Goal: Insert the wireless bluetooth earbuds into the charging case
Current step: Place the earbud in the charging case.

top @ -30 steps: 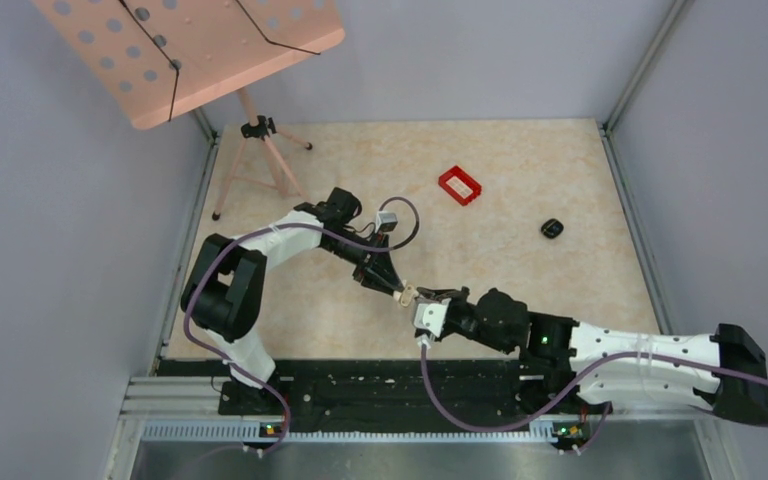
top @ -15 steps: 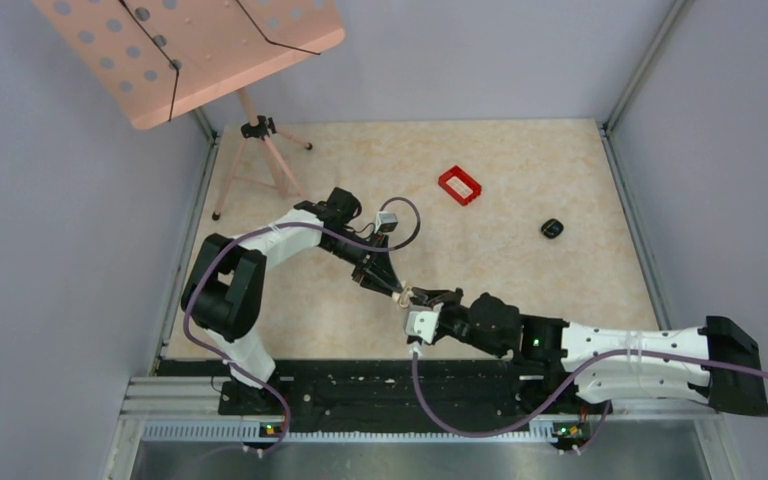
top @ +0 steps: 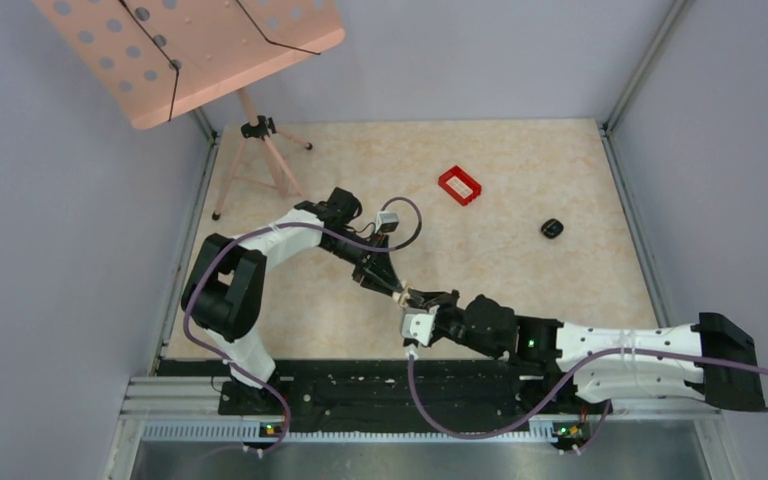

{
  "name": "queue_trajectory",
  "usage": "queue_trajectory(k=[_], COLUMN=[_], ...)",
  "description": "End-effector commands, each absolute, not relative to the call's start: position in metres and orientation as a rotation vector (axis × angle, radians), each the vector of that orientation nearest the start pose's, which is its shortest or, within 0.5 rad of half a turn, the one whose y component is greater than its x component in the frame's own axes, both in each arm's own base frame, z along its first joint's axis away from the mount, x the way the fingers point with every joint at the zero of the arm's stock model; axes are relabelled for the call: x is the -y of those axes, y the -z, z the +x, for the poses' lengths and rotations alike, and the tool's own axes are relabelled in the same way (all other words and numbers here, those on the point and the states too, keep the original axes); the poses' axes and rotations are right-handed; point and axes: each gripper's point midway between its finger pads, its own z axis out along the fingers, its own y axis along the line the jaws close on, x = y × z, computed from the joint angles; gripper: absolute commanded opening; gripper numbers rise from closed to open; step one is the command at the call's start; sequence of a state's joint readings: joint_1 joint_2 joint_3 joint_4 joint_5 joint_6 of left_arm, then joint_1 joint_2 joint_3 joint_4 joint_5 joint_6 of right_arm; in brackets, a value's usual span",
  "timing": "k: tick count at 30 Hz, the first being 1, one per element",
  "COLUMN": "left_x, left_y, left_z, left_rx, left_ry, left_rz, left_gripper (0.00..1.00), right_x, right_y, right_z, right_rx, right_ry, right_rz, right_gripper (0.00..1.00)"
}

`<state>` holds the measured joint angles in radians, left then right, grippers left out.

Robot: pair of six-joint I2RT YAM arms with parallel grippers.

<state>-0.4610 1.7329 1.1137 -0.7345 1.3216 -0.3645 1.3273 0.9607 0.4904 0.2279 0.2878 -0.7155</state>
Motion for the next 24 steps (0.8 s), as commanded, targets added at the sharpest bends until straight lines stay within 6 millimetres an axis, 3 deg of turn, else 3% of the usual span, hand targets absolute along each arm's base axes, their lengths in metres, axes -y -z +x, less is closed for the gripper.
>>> queue_trajectory(k=[1, 24], left_x=[0.284, 0.290], left_y=[-0.188, -0.189], left_z=[0.170, 0.169], left_rx=[-2.671, -2.664], left_ry=[2.189, 2.272], left_rz=[0.442, 0.465], left_gripper=[0.00, 0.00], right_x=[-0.311, -0.295], right_y=[-0.195, -0.200], right_z=[0.152, 0.151], right_rx=[-1.077, -1.079], right_ry=[-0.171, -0.141], right_rz=[-1.388, -1.340], right_gripper=[0.00, 0.00])
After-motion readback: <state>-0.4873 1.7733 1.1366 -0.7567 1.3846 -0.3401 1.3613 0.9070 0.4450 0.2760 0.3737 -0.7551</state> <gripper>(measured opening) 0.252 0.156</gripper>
